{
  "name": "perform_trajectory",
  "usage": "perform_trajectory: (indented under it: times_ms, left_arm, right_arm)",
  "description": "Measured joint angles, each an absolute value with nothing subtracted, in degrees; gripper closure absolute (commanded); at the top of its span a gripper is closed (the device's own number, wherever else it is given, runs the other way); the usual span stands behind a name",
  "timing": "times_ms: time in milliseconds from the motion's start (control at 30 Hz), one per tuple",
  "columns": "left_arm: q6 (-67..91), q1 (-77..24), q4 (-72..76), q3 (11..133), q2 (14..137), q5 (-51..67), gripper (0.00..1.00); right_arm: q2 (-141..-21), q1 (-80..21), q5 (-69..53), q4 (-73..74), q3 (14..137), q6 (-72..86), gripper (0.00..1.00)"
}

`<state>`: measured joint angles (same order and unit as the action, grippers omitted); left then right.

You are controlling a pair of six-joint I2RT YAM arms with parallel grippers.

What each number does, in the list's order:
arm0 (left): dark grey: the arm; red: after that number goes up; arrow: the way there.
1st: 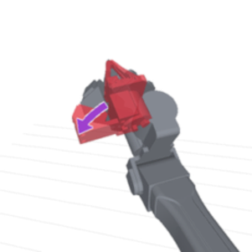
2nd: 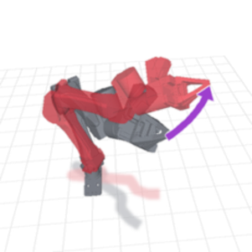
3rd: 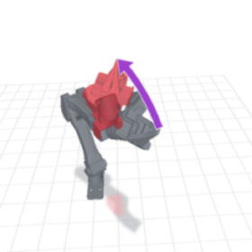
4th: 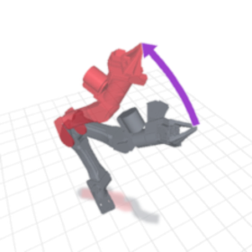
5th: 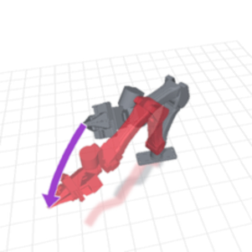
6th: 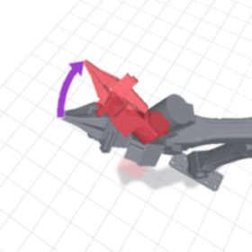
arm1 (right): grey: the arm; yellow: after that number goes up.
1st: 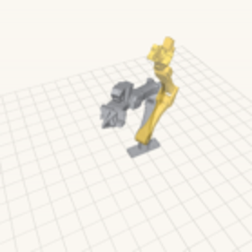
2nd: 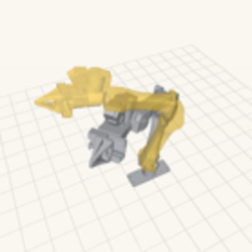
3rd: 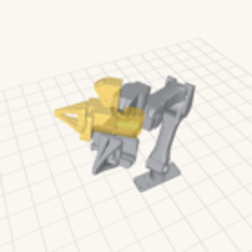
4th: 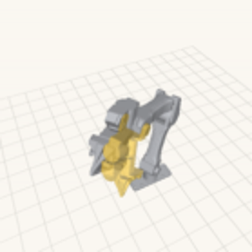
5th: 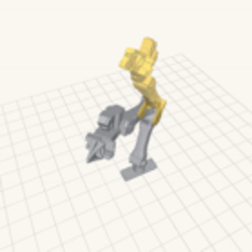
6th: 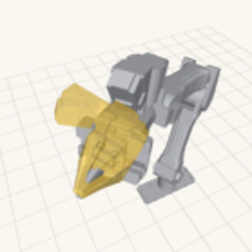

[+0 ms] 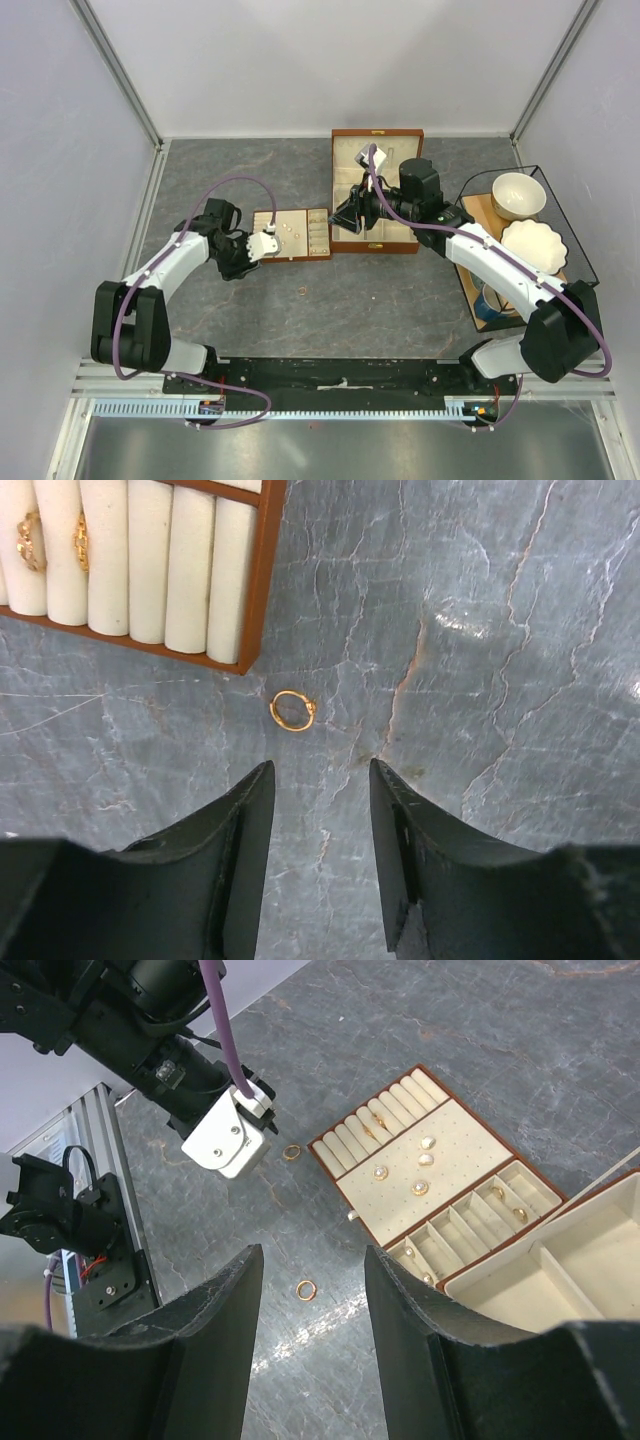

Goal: Organize the mixed jewelry
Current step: Pick up the jewelry from the center of the board.

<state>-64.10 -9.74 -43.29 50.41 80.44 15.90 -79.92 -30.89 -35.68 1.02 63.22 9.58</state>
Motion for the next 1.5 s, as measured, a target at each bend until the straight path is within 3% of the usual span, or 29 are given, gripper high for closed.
perform_trajectory:
  times_ms: [533,1500]
  left_arm:
    - [-55.8,-11.3,-34.6,48.2,85.5,14.4,0.66]
    - [-55.6,-6.8,-39.1,55.6,93.5,15.6,0.68]
  right_arm:
    - [-79.9,-30.9,-35.7,1.2,63.2,9.1,0.48]
    - [-79.5,-30.9,-35.7,1.0,62.2,8.9,0.50]
